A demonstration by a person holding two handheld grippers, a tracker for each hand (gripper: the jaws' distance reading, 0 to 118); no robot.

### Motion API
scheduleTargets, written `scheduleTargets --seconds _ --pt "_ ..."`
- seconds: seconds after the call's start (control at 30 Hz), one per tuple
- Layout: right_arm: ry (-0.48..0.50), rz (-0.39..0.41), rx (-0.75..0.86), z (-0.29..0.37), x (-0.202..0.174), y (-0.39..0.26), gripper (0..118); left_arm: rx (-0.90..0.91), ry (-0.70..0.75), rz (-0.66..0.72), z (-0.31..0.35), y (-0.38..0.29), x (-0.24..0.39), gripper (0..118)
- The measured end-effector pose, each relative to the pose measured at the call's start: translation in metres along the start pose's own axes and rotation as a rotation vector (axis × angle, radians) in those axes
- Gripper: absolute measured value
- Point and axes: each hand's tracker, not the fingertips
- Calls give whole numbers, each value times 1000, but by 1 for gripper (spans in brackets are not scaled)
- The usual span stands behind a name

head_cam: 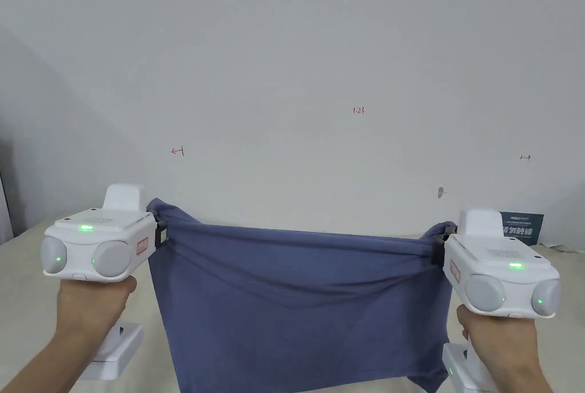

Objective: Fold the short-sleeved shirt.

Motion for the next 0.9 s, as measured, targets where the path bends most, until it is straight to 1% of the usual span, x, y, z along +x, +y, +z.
scheduleTargets --seconds 0.13,0.27,0.43,0.47,0.53,0.6,0.63,0.77,0.9 --pt "-3 28 -2 -27 -6 3 4 -3 7 4 -23 9 2 0" --pt "-3 34 -13 -50 -8 -4 4 -13 10 -16 -41 6 6 0" --pt "1 61 -54 -59 -8 -38 4 -46 -4 -33 -48 -27 10 0" --pt "4 55 -65 -56 -6 -48 4 -57 -6 -22 -46 -39 11 0" --pt "10 44 -86 -47 -4 -68 4 -77 -14 -10 -37 -60 11 0" --pt "5 67 -103 -31 -4 -92 4 -86 -24 -8 -21 -86 12 0" --pt "9 69 -101 -20 -2 -106 4 -87 -23 -2 -24 -104 6 0" --pt "5 76 -145 26 1 -159 4 -154 -54 -24 3 -169 0 0" --pt "-1 105 -192 74 2 -209 4 -195 -59 -15 40 -226 -6 0"
